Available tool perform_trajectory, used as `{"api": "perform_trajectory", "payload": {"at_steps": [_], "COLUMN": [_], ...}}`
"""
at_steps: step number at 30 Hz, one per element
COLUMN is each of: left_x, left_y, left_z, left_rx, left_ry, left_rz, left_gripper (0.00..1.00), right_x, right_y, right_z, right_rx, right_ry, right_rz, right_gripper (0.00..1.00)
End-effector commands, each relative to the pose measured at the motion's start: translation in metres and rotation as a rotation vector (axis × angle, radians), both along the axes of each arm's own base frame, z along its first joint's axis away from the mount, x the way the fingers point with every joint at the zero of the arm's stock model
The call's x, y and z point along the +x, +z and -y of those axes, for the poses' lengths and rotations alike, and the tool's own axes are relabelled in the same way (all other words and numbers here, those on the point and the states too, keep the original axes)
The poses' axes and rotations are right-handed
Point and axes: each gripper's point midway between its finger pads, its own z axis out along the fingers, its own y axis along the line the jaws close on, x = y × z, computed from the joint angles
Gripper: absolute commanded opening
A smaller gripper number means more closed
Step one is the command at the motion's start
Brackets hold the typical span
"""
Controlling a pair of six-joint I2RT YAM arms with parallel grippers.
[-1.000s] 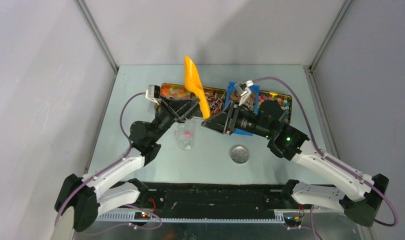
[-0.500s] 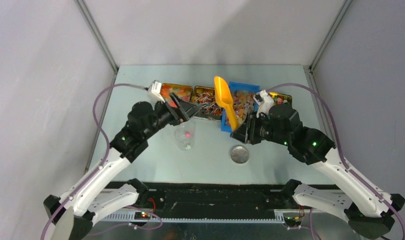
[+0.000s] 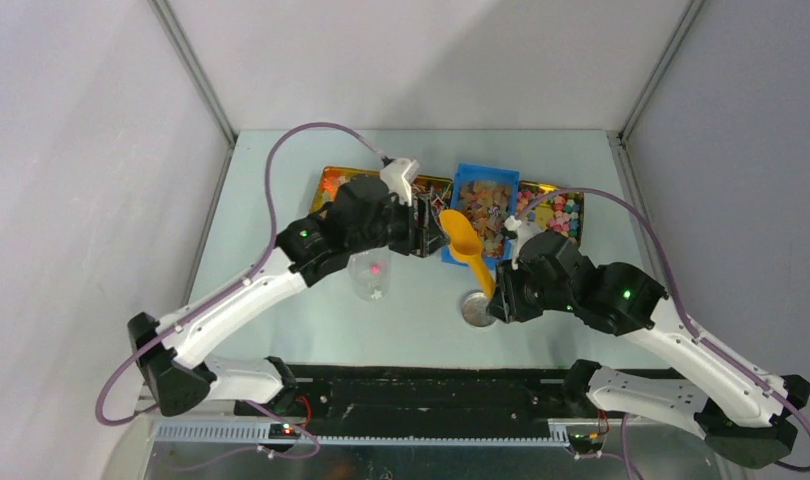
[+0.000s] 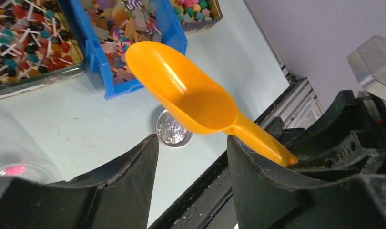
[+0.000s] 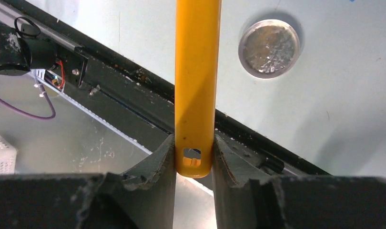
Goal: Pack the candies
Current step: Pick up the spatula from the center of the board.
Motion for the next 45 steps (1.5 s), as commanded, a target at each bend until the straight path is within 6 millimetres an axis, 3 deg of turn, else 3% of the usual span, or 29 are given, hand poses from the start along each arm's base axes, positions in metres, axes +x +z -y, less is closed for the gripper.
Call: {"api": "perform_trajectory", "payload": {"at_steps": [1,7,11,15,20,24,28,31,38,43,45], "left_x": [0.002,0.004,0.008,0.011,0.009,0.006,0.004,0.002,-0.007,-0.019,-0.022], "left_y": [0.009,-0.01,-0.025,-0.051,-0.07,-0.071,-0.05,-0.018,0.068,0.108,0.113], "left_z": [0.023,0.032,0.022,0.015,0.013,0.009,0.005,-0.001,-0.038,-0.073,-0.085], "left_rx": [-0.041,-0.01,0.05,0.135,0.173,0.17,0.129,0.069,-0.142,-0.241,-0.245], "left_ry": [-0.048,-0.063,-0.02,0.012,0.016,0.021,0.025,0.028,0.111,0.159,0.179], "left_rz": [0.023,-0.003,-0.01,-0.053,-0.09,-0.095,-0.05,0.005,0.147,0.235,0.265], "left_gripper": [0.6,0.59,0.54,0.48,0.42,0.48,0.68,0.77,0.91,0.94,0.96], "right_x": [0.002,-0.003,-0.002,-0.003,-0.002,0.002,0.007,0.013,0.023,0.025,0.026], "right_y": [0.016,0.022,0.032,0.046,0.048,0.055,0.043,0.036,0.032,0.032,0.034], "right_z": [-0.007,-0.016,-0.017,-0.022,-0.02,-0.018,-0.016,-0.014,-0.01,-0.013,-0.012], "right_rx": [0.039,0.073,0.114,0.179,0.188,0.209,0.151,0.112,0.104,0.11,0.122], "right_ry": [0.004,0.042,0.041,0.058,0.042,0.023,0.005,-0.023,-0.052,-0.053,-0.057], "right_rz": [0.045,0.055,0.09,0.123,0.132,0.162,0.146,0.14,0.116,0.113,0.119], "right_gripper": [0.0,0.0,0.0,0.0,0.0,0.0,0.0,0.0,0.0,0.0,0.0]}}
